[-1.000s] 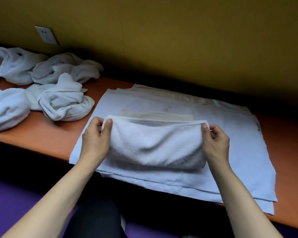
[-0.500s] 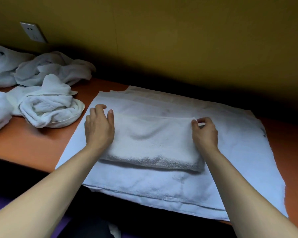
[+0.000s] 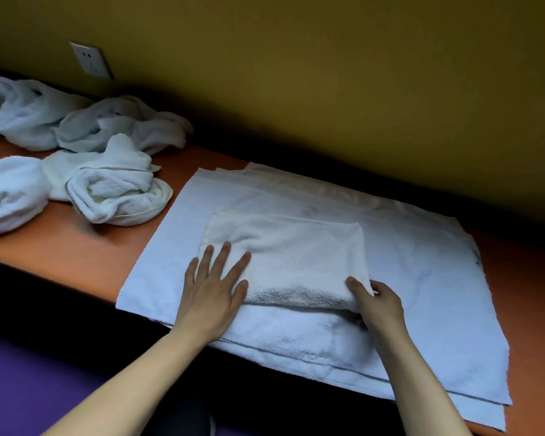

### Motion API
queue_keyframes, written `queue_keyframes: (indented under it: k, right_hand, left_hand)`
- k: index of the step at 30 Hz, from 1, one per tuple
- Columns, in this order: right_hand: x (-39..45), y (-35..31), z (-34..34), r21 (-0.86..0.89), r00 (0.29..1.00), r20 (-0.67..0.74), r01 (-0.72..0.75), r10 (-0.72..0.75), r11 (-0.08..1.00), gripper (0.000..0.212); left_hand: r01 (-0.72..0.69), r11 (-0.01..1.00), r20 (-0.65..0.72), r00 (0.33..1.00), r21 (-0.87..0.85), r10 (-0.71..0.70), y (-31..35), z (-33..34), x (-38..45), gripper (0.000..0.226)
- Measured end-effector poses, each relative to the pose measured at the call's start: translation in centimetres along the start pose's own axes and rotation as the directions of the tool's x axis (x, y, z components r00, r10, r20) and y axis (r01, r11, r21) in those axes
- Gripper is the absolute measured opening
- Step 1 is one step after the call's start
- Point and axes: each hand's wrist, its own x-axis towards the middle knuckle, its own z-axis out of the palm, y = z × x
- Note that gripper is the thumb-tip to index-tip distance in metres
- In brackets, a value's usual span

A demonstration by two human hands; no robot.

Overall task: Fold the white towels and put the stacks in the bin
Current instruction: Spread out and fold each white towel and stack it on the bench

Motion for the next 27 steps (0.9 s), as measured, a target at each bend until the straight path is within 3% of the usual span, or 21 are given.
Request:
queue_keyframes:
  k: [4, 6, 8, 12, 19, 24, 26, 27]
  right_hand:
    - [-1.2, -2.9, 0.7, 0.043, 0.988, -0.077, 0.141, -0.137, 0.989, 0.013]
    - [-2.3, -5.1, 2.0, 0.022, 0.961, -0.104, 0.259, -0.256, 0.966, 0.016]
    - [-3.3, -7.3, 3.9, -0.009, 0.928, -0.094, 0.362, -0.361, 0.932, 0.016]
    - [-6.0, -10.8, 9.0, -0.124, 0.869, 0.013, 0.492, -0.494, 0.862, 0.017]
    - [-9.6, -10.6, 16.7, -0.324, 0.754, 0.249, 0.657, -0.608, 0.681, 0.025]
    - [-10.0, -9.0, 18.1, -0.424, 0.738, 0.496, 0.665, -0.457, 0.615, 0.035]
    - [-9.8, -8.8, 17.4, -0.321, 0.726, 0.451, 0.675, -0.520, 0.664, 0.032]
    - [-9.5, -8.8, 16.7, -0.265, 0.741, 0.349, 0.666, -0.574, 0.698, 0.029]
  left_hand:
    - [0.036, 0.991, -0.016, 0.999, -0.130, -0.038, -0.6, -1.2, -0.8, 0.062]
    - [0.104, 0.965, -0.090, 0.988, -0.242, -0.129, -1.2, -1.4, -1.4, 0.056]
    - [0.157, 0.905, -0.107, 0.971, -0.396, -0.215, -1.9, -1.8, -1.7, 0.052]
    - [0.231, 0.756, -0.011, 0.954, -0.613, -0.301, -3.0, -2.8, -1.4, 0.045]
    - [0.318, 0.541, 0.100, 0.914, -0.779, -0.394, -4.4, -3.5, -1.1, 0.029]
    - [0.380, 0.391, 0.187, 0.874, -0.838, -0.450, -5.0, -3.9, -0.7, 0.038]
    - [0.399, 0.345, 0.217, 0.861, -0.850, -0.460, -5.1, -4.1, -0.3, 0.042]
    - [0.409, 0.350, 0.230, 0.862, -0.843, -0.452, -4.8, -4.6, -0.1, 0.041]
